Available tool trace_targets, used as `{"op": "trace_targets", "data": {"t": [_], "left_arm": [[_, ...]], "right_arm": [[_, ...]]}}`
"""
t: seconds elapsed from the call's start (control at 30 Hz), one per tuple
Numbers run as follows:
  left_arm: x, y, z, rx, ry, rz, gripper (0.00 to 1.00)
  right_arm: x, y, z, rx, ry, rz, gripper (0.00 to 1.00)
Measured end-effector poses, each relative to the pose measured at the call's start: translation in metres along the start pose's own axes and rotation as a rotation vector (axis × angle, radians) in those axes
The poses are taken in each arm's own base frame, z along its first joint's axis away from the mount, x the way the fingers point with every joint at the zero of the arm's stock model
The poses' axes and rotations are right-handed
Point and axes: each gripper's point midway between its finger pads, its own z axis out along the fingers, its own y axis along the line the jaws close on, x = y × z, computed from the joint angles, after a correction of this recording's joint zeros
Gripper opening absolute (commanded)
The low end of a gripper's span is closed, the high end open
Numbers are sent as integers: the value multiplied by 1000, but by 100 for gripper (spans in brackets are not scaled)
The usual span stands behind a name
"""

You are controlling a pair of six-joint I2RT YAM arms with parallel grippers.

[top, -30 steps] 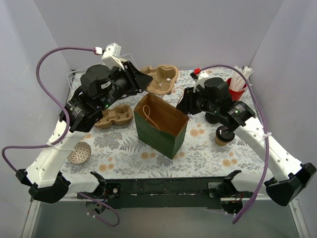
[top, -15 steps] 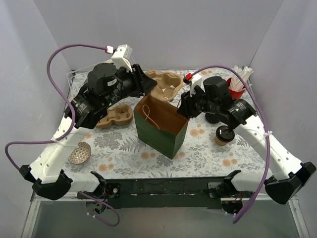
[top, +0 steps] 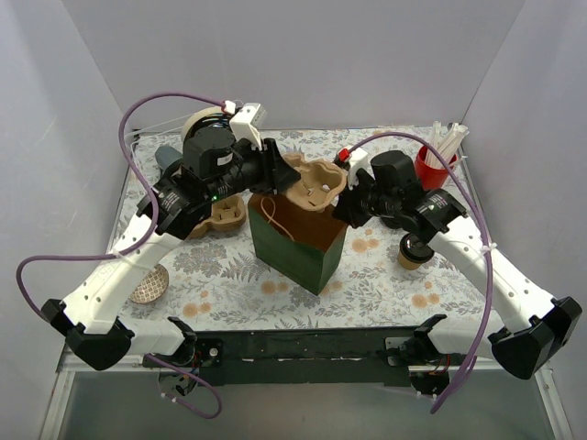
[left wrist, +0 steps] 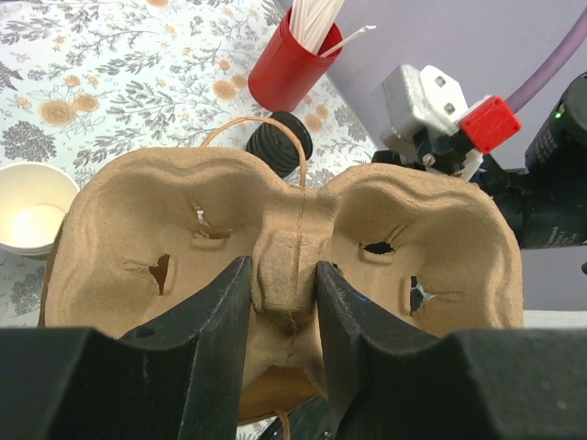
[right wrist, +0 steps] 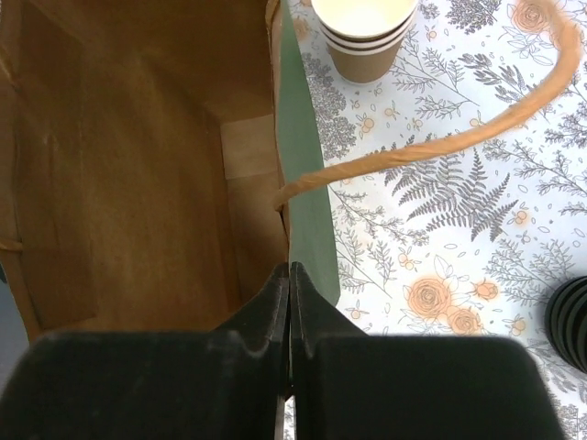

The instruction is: Pack the takeout coffee

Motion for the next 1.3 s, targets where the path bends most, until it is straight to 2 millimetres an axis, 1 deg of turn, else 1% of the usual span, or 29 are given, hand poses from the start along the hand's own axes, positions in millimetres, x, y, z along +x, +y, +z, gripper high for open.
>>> {"op": "trace_targets", "data": {"t": [0.2, 0.33, 0.43, 0.5, 0.67, 0.8, 0.97, 1.03, 1.2, 1.3], "left_arm": [[16, 2, 5, 24, 45, 28, 22], [31, 6, 11, 41, 80, 51, 20], [47, 12, 17, 44, 116, 60, 20], [52, 16, 18, 34, 128, 64, 20], [56, 26, 18, -1, 125, 88, 17], [56, 40, 18, -68, 118, 116, 18], [56, 49, 19, -105, 115, 158, 20], [61, 52, 20, -110, 124, 166, 20], [84, 68, 23, -136, 178, 195, 21], [89, 76, 24, -161, 192, 228, 22]], "right_arm": [[1, 1, -4, 0, -26, 0, 1], [-7, 2, -7, -1, -63, -8, 1], [-7, 2, -7, -1, -66, -9, 1], [-7, 2, -7, -1, -64, -8, 1], [-7, 3, -7, -6, -65, -2, 1], [-8, 4, -7, -6, -70, 4, 1], [-9, 4, -7, -5, -73, 4, 1], [-9, 3, -7, -3, -73, 4, 1], [-11, 3, -7, -2, -79, 2, 1], [-12, 4, -8, -4, -87, -1, 1]]}}
